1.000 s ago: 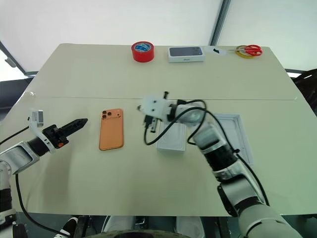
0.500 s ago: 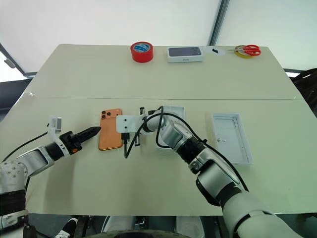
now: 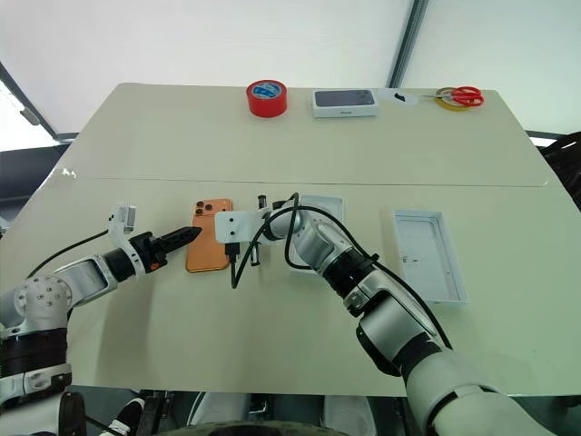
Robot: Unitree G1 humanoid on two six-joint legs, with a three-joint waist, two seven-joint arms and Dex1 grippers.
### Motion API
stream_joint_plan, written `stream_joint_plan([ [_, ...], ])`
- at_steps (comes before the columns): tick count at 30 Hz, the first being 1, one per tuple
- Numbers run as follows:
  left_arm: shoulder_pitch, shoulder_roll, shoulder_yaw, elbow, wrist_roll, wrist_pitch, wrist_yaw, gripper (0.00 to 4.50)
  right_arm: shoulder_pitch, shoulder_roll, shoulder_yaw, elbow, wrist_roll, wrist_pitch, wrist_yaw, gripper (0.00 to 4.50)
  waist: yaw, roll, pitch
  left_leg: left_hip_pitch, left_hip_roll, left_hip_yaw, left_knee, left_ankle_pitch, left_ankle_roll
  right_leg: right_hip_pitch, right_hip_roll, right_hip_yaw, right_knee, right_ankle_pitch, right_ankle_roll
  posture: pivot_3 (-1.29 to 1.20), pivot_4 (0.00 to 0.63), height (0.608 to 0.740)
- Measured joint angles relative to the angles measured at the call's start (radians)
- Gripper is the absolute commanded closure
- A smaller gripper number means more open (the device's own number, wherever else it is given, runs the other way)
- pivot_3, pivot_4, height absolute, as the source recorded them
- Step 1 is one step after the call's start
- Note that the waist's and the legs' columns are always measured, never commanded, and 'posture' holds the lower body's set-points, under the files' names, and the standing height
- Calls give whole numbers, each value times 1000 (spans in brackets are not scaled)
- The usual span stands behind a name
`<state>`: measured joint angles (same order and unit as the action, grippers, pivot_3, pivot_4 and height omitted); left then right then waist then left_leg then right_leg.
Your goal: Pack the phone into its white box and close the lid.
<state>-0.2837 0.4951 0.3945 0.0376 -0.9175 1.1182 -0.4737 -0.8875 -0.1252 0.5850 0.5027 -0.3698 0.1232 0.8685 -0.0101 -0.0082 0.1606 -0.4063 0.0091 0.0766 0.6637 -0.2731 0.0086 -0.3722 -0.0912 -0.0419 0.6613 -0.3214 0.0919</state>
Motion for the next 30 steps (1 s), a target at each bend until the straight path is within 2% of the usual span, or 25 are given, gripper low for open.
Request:
stream_joint_plan([
  [6, -37, 2, 3, 3, 25, 53, 10, 1417, 13, 0, -13, -11, -7, 1, 0, 4449, 0, 0, 0, 0, 0, -1, 0, 0, 0, 0, 0, 0, 0, 0, 0, 0, 150, 730],
  [14, -104, -36, 14, -61, 59, 178, 142, 1417, 16, 0, -21, -10, -18, -1, -1, 4449, 0, 0, 0, 0, -1, -1, 0, 0, 0, 0, -1, -1, 1, 0, 0, 0, 150, 730],
  [17, -120, -111, -3, -73, 33, 214, 133, 1417, 15, 13, -17, -8, -23, -2, -15, 4449, -4, -1, 0, -1, -1, -1, 0, 0, 0, 3, -1, 0, 1, 0, 0, 0, 150, 730],
  [24, -127, -111, -16, -77, 32, 232, 113, 1417, 16, 18, -12, -8, -30, -16, -25, 4449, -10, -1, 0, -2, 0, 0, -1, 0, -1, 1, 1, 0, 1, 0, 0, 0, 150, 730],
  [30, -112, -139, 53, -56, -9, 257, 109, 1417, 16, 19, -11, -8, -30, -21, -26, 4449, -12, -2, 1, -2, 0, 0, -1, 0, -1, 0, 1, 0, 1, 0, 0, 0, 150, 730],
])
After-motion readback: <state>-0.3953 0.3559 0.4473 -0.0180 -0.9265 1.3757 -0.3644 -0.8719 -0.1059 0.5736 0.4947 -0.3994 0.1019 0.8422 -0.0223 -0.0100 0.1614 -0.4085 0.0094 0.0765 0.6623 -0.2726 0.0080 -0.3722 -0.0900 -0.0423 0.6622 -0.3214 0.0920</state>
